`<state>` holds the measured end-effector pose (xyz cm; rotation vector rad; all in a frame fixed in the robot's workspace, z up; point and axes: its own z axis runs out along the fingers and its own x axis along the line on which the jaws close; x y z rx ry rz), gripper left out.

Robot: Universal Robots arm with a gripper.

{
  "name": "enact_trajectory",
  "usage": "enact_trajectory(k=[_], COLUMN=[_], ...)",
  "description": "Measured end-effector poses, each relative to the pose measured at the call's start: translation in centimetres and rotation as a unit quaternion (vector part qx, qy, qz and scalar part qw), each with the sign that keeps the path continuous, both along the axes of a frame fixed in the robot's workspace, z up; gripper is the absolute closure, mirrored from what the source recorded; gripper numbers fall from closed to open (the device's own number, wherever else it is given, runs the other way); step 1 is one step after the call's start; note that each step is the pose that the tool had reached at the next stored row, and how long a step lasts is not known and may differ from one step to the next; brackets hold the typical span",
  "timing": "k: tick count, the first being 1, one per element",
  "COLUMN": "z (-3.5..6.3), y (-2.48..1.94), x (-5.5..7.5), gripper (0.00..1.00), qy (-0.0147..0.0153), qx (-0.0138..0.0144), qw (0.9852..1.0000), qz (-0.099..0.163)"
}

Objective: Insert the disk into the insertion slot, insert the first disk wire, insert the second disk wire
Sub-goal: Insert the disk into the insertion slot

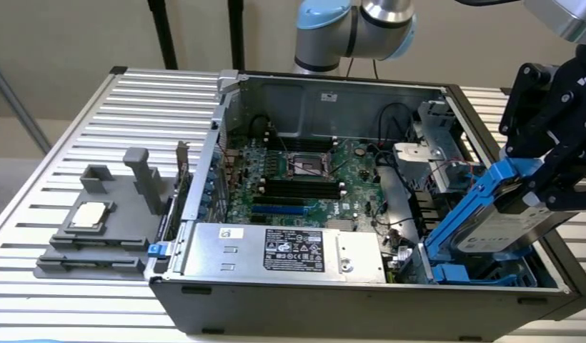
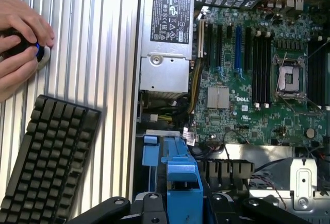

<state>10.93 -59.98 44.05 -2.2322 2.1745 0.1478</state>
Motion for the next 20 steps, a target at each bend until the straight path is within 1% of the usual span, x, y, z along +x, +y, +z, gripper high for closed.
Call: enact_trajectory(k=[9, 15, 20], z=[-0.05, -0.33, -0.46], y=[-0.07, -0.09, -0.11], x=[0.20, 0.22, 0.22], gripper=[0.67, 0.67, 0.67], qy=[0.0020, 0.0032, 0.0052], qx=[0.0001, 0.0000, 0.0000], qw=[1.0000, 1.0000, 1.0000], qz=[0.000, 0.001, 0.001])
